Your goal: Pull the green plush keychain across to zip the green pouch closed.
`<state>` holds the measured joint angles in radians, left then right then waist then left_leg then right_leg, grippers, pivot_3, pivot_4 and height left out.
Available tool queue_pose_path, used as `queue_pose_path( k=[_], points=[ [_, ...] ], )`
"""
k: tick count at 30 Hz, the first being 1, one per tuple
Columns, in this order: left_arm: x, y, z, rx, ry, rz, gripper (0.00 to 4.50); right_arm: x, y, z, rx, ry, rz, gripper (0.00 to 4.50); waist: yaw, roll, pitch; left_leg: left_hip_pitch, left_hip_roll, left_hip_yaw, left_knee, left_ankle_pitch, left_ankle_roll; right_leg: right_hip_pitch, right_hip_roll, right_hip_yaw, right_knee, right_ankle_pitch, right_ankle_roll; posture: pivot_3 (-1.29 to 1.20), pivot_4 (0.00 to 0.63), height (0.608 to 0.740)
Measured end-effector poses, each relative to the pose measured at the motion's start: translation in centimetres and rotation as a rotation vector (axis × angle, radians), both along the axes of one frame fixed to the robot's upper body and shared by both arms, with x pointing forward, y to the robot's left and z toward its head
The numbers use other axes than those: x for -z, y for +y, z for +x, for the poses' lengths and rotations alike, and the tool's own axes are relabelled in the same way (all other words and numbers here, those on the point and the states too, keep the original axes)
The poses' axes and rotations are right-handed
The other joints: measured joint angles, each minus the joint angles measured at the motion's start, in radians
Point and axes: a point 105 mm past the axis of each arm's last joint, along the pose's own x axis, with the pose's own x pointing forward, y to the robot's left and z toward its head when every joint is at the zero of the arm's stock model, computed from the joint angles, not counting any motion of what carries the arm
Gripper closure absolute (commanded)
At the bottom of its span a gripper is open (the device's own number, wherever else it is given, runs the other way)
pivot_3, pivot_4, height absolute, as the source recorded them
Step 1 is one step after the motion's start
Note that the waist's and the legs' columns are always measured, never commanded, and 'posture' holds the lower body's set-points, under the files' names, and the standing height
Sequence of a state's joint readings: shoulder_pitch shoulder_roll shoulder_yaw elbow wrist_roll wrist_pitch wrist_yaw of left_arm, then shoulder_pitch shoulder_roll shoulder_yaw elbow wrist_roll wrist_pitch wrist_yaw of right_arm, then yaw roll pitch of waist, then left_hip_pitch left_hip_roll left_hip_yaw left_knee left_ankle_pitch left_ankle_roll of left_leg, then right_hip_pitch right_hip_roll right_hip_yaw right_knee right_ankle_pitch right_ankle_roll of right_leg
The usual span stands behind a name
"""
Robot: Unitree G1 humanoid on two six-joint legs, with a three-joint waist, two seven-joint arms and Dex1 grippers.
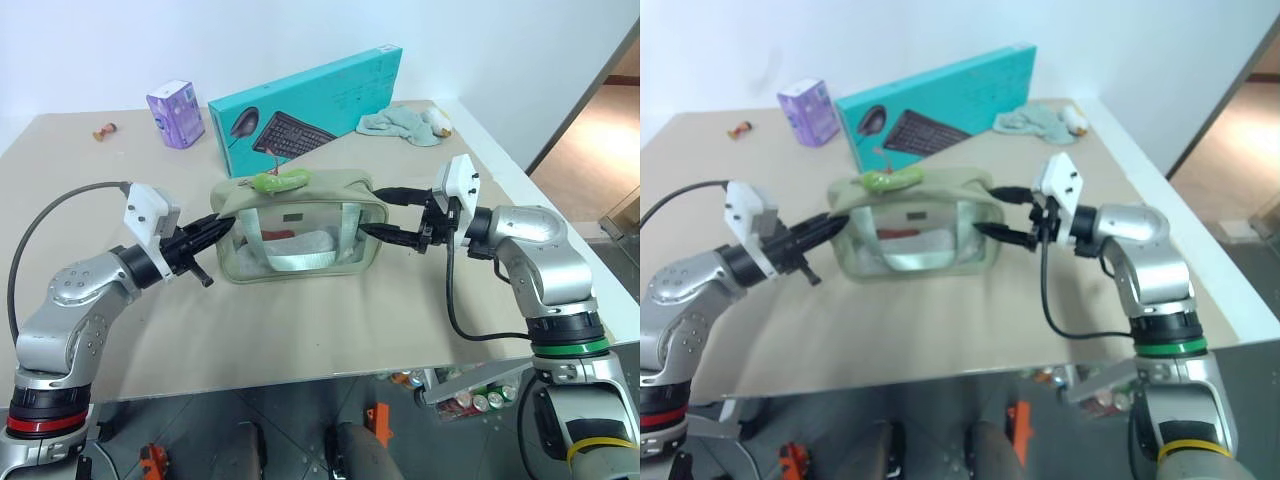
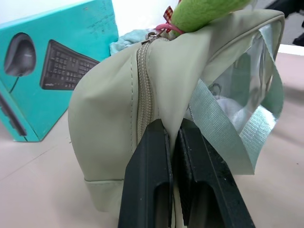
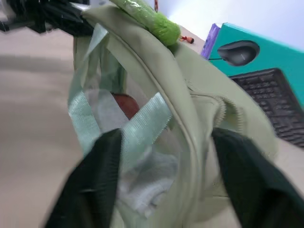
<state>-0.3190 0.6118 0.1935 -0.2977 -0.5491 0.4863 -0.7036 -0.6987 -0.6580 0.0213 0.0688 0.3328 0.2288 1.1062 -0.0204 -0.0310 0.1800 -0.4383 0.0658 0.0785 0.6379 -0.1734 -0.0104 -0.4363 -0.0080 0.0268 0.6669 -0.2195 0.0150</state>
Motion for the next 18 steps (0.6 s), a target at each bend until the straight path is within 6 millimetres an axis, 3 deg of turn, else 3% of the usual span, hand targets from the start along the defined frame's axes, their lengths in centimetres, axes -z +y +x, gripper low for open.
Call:
queue_pose_path(
  k=[2, 4, 7, 9, 13, 18],
  points=[
    [0.0, 0.0, 0.0, 0.000, 0.000, 0.000, 4.50, -0.4, 0.0, 0.0, -0.001, -0.014, -0.009, 0.22, 0.000, 0.000, 0.000, 0.000, 0.000, 0.000, 0.000, 0.000, 0.000, 0.000, 0.000, 0.000, 0.000, 0.000, 0.000, 0.00, 0.150, 0.740],
    [0.0, -0.1, 0.0, 0.001, -0.002, 0.000, 4.50, -2.0, 0.5, -0.2, -0.020, -0.059, -0.016, 0.22, 0.000, 0.000, 0.000, 0.000, 0.000, 0.000, 0.000, 0.000, 0.000, 0.000, 0.000, 0.000, 0.000, 0.000, 0.000, 0.00, 0.150, 0.740],
    [0.1, -0.5, 0.0, 0.008, 0.000, -0.003, 4.50, -5.5, 3.4, -1.9, -0.113, -0.175, 0.016, 0.22, -0.002, 0.000, 0.000, 0.000, 0.001, -0.001, 0.000, 0.000, 0.000, 0.000, 0.001, 0.000, 0.000, 0.000, 0.000, 0.00, 0.150, 0.740],
    [0.2, -0.9, -0.1, 0.015, 0.002, -0.001, 4.50, -6.5, 5.0, -2.8, -0.161, -0.209, 0.036, 0.22, 0.000, -0.002, -0.001, 0.000, 0.001, -0.002, -0.001, 0.000, 0.000, 0.000, 0.001, -0.001, 0.000, 0.000, -0.001, 0.00, 0.150, 0.740],
    [0.2, -1.4, -0.2, 0.029, -0.002, -0.002, 4.50, -5.2, 9.5, -3.2, -0.242, -0.115, 0.108, 0.22, 0.001, -0.002, -0.001, 0.000, 0.001, -0.001, 0.000, 0.000, 0.000, 0.000, 0.000, -0.001, 0.000, 0.000, -0.001, 0.00, 0.150, 0.740],
    [0.2, -1.5, -0.2, 0.027, -0.002, -0.008, 4.50, -5.0, 10.2, -1.7, -0.193, -0.107, 0.105, 0.22, 0.002, -0.002, -0.001, -0.001, -0.001, 0.002, 0.001, 0.001, -0.001, 0.000, -0.003, -0.001, -0.001, 0.001, 0.001, 0.00, 0.150, 0.740]
  ],
)
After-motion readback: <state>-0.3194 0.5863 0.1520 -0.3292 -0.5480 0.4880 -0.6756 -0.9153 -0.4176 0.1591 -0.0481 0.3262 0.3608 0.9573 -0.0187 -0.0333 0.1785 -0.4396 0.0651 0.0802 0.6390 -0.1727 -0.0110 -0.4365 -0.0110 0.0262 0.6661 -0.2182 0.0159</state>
